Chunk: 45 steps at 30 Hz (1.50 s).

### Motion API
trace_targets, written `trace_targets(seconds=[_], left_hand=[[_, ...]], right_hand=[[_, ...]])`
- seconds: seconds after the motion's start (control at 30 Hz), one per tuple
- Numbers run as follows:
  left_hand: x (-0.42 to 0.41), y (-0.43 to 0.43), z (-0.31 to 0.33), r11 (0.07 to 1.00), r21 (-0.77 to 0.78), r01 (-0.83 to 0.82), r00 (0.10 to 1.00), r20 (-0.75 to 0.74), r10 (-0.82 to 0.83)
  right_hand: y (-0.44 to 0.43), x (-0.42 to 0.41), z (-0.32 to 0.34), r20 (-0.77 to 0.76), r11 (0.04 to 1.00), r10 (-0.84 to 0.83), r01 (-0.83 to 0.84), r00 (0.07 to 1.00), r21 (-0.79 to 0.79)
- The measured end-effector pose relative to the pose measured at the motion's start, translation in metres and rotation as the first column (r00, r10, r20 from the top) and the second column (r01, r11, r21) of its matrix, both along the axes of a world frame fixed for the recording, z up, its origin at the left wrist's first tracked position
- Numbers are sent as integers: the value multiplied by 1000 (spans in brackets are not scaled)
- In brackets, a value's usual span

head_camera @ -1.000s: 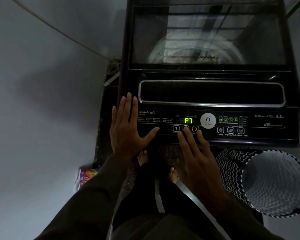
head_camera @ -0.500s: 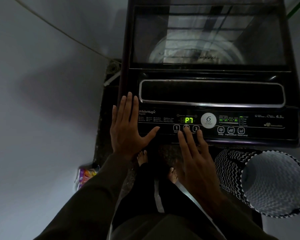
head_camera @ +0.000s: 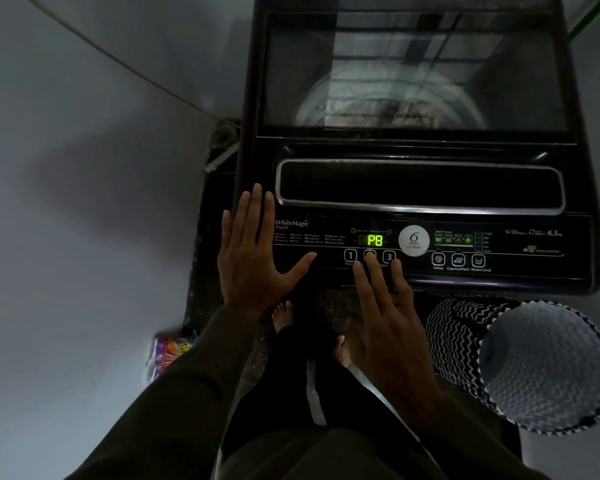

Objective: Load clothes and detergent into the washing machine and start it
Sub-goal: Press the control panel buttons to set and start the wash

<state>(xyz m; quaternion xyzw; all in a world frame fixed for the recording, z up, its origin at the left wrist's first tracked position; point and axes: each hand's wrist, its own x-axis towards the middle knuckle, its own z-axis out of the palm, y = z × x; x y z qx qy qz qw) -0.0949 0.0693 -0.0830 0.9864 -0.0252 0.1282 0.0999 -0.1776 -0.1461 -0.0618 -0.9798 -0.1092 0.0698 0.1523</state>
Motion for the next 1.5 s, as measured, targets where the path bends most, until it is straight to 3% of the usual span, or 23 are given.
trace_targets(seconds=[1.5], left_hand=[[-1, 1, -2, 1000, 8, 7, 1000, 5, -7]], right_hand=[[-11, -1, 4, 10, 1000, -4, 4, 1000, 13]])
